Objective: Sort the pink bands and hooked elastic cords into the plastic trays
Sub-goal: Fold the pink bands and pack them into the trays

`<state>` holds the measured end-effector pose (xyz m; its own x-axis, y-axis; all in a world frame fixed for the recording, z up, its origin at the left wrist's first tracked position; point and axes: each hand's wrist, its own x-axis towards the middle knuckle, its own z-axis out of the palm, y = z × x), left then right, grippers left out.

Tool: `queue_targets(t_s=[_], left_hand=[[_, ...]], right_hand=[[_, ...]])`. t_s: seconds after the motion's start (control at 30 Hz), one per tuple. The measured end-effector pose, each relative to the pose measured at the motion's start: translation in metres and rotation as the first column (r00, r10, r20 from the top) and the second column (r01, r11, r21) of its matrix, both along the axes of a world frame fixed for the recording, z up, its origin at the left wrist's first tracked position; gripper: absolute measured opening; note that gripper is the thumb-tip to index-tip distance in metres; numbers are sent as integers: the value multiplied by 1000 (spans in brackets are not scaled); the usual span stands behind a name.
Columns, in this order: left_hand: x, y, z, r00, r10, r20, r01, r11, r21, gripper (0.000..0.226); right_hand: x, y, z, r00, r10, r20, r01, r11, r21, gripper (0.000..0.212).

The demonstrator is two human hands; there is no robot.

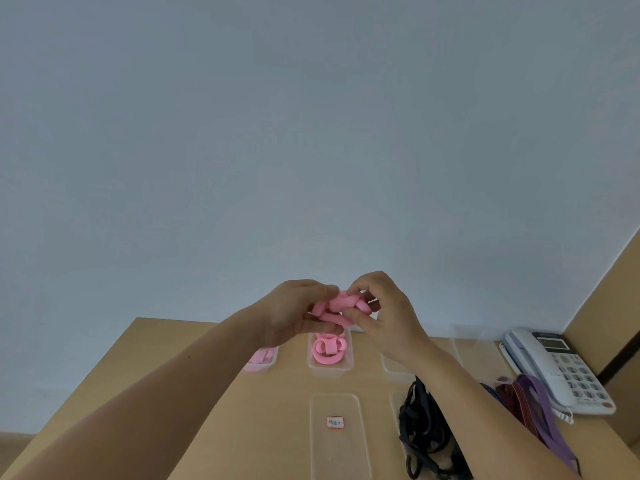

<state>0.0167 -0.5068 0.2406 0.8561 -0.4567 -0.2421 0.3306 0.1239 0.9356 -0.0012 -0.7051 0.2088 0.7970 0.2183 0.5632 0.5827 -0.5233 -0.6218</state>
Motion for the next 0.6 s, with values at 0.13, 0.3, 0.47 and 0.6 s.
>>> queue_targets(t_s=[0.13,0.3,0.47,0.6], left_hand=[[2,-2,-4,1000,10,20,-9,999,-34,36],[6,-8,-15,996,81,35,-80,997,-23,37],[6,-17,-24,985,89,148,-101,992,76,41],[7,-27,-33,957,197,213,-224,968,110,44]], right_hand=[[3,-3,-7,1000,-14,-18,15,999,51,35],[9,-14,-2,921,130,-366,-48,973,224,29],[16,-20,-7,868,147,-474,-38,972,233,19],[20,-25,-10,862,141,-488,35,942,334,14]])
